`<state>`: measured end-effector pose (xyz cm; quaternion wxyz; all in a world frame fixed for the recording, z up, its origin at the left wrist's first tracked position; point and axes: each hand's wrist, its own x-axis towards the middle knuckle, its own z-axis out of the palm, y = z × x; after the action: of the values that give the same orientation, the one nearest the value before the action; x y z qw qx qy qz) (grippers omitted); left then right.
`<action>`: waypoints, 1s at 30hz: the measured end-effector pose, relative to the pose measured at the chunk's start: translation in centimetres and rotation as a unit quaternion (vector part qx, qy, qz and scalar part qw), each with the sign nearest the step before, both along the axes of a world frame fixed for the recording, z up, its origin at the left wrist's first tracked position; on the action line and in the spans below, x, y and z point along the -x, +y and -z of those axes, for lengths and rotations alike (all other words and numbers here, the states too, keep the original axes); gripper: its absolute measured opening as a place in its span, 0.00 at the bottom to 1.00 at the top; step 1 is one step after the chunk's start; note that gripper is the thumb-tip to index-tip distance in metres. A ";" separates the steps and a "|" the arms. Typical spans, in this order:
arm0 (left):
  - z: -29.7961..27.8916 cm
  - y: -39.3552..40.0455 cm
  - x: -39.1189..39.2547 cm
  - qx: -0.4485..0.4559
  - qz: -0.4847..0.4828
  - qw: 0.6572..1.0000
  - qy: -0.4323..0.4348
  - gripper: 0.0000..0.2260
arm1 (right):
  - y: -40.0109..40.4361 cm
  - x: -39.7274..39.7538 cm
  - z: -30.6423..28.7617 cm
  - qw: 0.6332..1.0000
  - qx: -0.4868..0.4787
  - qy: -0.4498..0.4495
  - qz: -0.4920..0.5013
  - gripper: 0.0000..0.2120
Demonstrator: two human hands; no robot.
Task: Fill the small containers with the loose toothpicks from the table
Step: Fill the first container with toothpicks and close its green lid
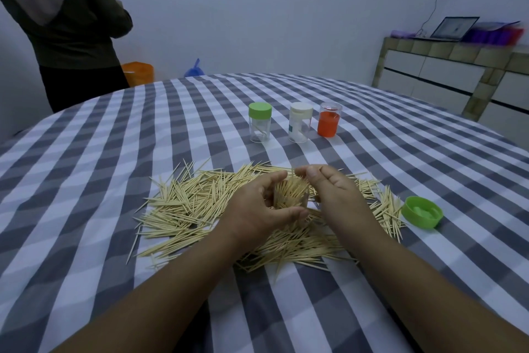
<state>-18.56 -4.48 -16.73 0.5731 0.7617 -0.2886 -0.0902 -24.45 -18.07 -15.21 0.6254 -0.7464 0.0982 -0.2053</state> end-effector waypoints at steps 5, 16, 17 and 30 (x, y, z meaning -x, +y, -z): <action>-0.1 0.0 0.1 0.000 0.004 1.000 -0.002 0.40 | -0.4 0.2 0.3 0.997 0.038 -0.045 0.040 0.14; 0.1 0.0 -0.1 0.005 0.009 1.000 0.003 0.40 | -0.7 0.8 0.1 0.993 0.091 -0.077 0.011 0.08; 0.1 0.1 -0.1 0.003 0.007 1.000 0.003 0.39 | -0.8 0.8 0.2 0.993 0.097 -0.069 0.004 0.09; 0.1 0.0 0.0 -0.005 0.008 1.000 -0.004 0.42 | -0.5 -0.3 0.8 0.943 0.318 -0.097 0.021 0.17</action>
<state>-18.60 -4.47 -16.80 0.5677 0.7623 -0.2964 -0.0934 -24.16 -18.55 -15.97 0.3572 -0.8809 -0.0178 -0.3100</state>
